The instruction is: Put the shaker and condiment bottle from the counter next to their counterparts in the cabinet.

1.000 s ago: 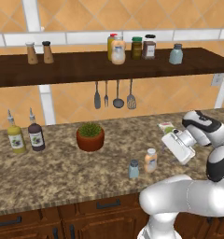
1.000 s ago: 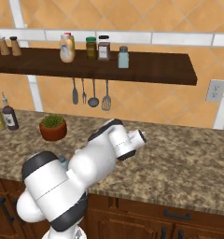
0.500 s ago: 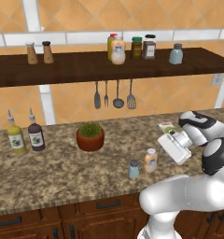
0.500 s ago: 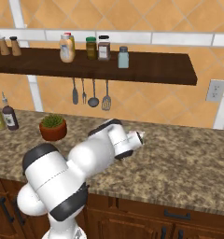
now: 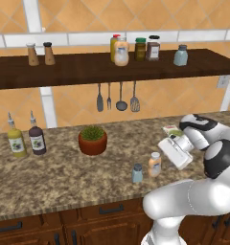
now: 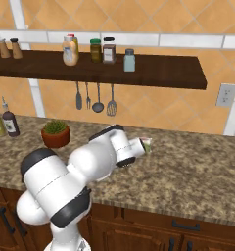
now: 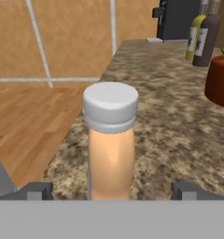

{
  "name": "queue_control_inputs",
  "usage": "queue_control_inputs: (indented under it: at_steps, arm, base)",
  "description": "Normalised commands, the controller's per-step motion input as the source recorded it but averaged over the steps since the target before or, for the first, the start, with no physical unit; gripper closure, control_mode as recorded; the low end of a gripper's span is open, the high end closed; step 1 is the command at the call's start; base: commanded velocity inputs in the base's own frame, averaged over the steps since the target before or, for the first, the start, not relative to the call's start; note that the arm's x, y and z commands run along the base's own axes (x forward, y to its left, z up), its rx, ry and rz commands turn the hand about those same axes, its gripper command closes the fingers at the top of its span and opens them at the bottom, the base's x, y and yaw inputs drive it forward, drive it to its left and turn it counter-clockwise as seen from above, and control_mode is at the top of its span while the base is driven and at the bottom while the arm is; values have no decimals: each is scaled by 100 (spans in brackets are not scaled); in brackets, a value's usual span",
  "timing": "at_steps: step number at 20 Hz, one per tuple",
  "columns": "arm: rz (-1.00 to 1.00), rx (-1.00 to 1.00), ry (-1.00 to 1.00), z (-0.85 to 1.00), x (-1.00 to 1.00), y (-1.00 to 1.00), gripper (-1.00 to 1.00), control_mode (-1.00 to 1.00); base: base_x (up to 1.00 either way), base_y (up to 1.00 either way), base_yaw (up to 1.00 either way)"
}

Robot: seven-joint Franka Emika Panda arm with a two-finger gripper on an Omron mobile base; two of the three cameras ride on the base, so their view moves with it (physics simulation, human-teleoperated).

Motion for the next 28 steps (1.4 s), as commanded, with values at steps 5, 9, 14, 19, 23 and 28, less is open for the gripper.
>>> queue_control_inputs:
  at_steps: [5, 9, 14, 19, 23, 28]
  arm:
    - [-1, 0, 0, -2, -12, 19, -100, -100]
    - [-2, 0, 0, -5, -5, 26, -100, -100]
    - [-3, 0, 0, -8, -2, 25, -100, -100]
    - [0, -1, 7, -3, 0, 7, 100, -100]
    - [-14, 7, 7, 28, -4, 0, 100, -100]
    - [-35, 16, 1, 97, -16, 0, 100, -100]
  base:
    - [0, 0, 0]
    - [0, 0, 0]
    - [0, 0, 0]
    - [0, 0, 0]
    - [0, 0, 0]
    - [0, 0, 0]
